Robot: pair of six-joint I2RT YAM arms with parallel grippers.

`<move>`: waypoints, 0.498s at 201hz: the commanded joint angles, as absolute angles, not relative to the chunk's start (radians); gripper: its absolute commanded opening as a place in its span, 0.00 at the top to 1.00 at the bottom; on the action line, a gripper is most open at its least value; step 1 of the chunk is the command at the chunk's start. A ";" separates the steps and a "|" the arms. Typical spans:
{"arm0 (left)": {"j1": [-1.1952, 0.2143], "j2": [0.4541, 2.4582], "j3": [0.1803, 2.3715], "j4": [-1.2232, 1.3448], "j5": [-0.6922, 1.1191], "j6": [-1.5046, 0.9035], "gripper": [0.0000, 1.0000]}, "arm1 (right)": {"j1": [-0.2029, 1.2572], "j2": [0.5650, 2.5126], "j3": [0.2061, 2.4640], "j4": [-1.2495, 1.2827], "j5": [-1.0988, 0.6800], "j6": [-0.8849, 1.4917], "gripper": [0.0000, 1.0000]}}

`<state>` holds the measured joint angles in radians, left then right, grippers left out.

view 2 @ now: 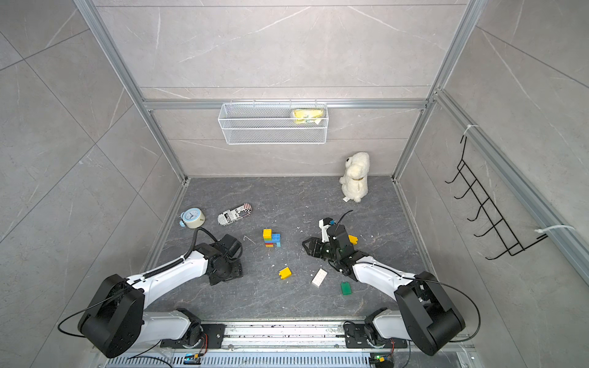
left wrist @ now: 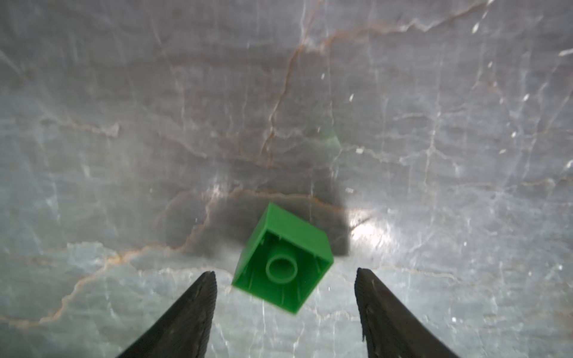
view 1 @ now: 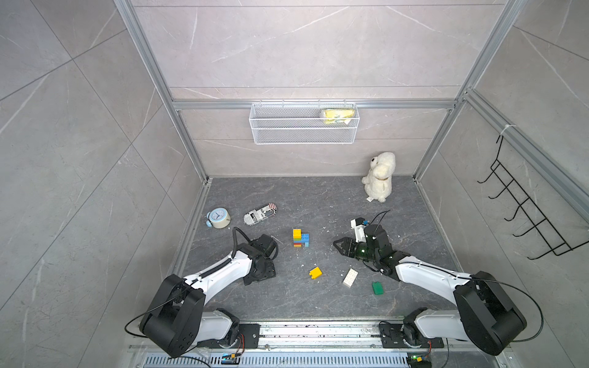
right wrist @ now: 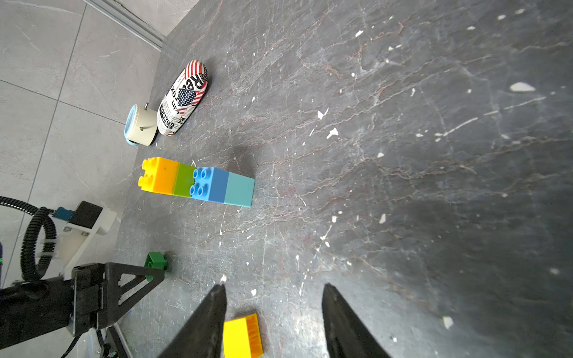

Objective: Assemble the letter h with lego
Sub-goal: Adjust the lego brick at the center of the board.

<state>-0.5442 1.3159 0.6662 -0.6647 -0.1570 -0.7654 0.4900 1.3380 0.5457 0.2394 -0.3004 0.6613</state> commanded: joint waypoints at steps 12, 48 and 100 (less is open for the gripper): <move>-0.541 1.310 0.657 -0.622 -0.208 -0.715 0.27 | 0.497 1.327 0.535 0.268 -0.317 0.664 0.47; -0.542 1.333 0.666 -0.619 -0.202 -0.703 0.34 | 0.497 1.327 0.535 0.268 -0.314 0.665 0.48; -0.551 1.342 0.659 -0.591 -0.148 -0.685 0.49 | 0.499 1.330 0.537 0.264 -0.313 0.661 0.49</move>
<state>-0.5446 1.3354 0.6567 -0.6132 -0.1745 -0.7101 0.4908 1.3380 0.5457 0.2447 -0.3038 0.6613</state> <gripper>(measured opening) 0.538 0.516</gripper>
